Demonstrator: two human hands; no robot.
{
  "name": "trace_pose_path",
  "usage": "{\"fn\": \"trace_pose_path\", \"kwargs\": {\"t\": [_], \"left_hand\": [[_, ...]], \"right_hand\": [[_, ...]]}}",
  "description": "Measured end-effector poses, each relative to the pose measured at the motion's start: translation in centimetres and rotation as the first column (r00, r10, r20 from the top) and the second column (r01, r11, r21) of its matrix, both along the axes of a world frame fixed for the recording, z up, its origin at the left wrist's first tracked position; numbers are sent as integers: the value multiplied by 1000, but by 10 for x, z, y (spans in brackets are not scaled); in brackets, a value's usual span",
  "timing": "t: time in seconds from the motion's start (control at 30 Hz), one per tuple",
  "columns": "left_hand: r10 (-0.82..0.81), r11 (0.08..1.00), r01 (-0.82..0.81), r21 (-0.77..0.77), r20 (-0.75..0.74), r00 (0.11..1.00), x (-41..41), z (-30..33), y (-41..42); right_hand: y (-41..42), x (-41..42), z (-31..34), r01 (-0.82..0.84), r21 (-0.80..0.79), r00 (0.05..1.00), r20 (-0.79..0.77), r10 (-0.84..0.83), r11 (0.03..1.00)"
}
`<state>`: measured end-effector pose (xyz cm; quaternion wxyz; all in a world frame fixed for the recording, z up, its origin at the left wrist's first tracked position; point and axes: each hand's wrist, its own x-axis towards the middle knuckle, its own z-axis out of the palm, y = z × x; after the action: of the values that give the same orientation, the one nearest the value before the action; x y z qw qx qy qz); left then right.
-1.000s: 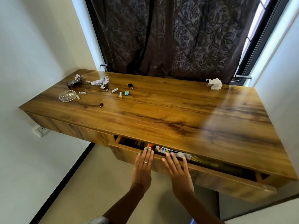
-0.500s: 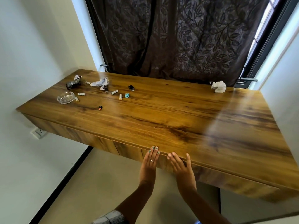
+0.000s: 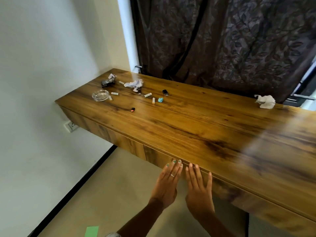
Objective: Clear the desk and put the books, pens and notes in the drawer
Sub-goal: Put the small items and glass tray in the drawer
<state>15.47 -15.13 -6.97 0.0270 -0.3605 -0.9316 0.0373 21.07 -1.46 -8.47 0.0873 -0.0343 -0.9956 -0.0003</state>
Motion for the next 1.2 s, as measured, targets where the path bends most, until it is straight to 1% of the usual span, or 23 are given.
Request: {"fn": "trace_pose_path", "kwargs": {"t": [0.07, 0.17, 0.3, 0.37, 0.43, 0.6, 0.7, 0.8, 0.9, 1.03, 1.13, 1.2], "left_hand": [[34, 999, -35, 22, 17, 999, -7, 1, -18], [95, 993, -99, 69, 51, 994, -26, 2, -49], [167, 977, -181, 116, 120, 979, -62, 0, -95], [177, 971, -199, 129, 169, 970, -86, -4, -122], [175, 964, -208, 165, 195, 965, -110, -5, -148], [165, 941, -207, 268, 171, 971, -173, -2, -212], [151, 923, -192, 333, 145, 978, -209, 7, -240], [89, 896, -135, 423, 127, 988, -238, 11, -252], [58, 888, -106, 448, 121, 991, -269, 16, -251], [41, 850, -115, 514, 153, 987, -312, 21, -240], [25, 852, -99, 513, 150, 988, -347, 26, -232], [12, 855, -87, 511, 148, 989, -375, 31, -227]], "right_hand": [[-20, -12, 2, -18, -15, 999, -38, 17, 1000], [-57, -38, 7, -37, -30, 998, -54, 35, 999], [-103, -76, 8, -74, -75, 995, -76, 68, 994], [-129, -98, 6, -82, -96, 993, -92, 73, 992], [-154, -117, 3, -63, -115, 995, -80, 54, 991], [-218, -163, 10, 32, -181, 999, -9, -34, 983], [-248, -189, 23, 79, -188, 997, -6, -81, 979], [-262, -212, 35, 93, -191, 992, -63, -106, 977], [-264, -243, 46, 87, -173, 984, -141, -112, 981], [-251, -297, 56, 158, -169, 970, -160, -185, 973], [-236, -337, 59, 218, -177, 951, -181, -249, 960], [-221, -367, 63, 251, -222, 940, -178, -292, 942]]}}
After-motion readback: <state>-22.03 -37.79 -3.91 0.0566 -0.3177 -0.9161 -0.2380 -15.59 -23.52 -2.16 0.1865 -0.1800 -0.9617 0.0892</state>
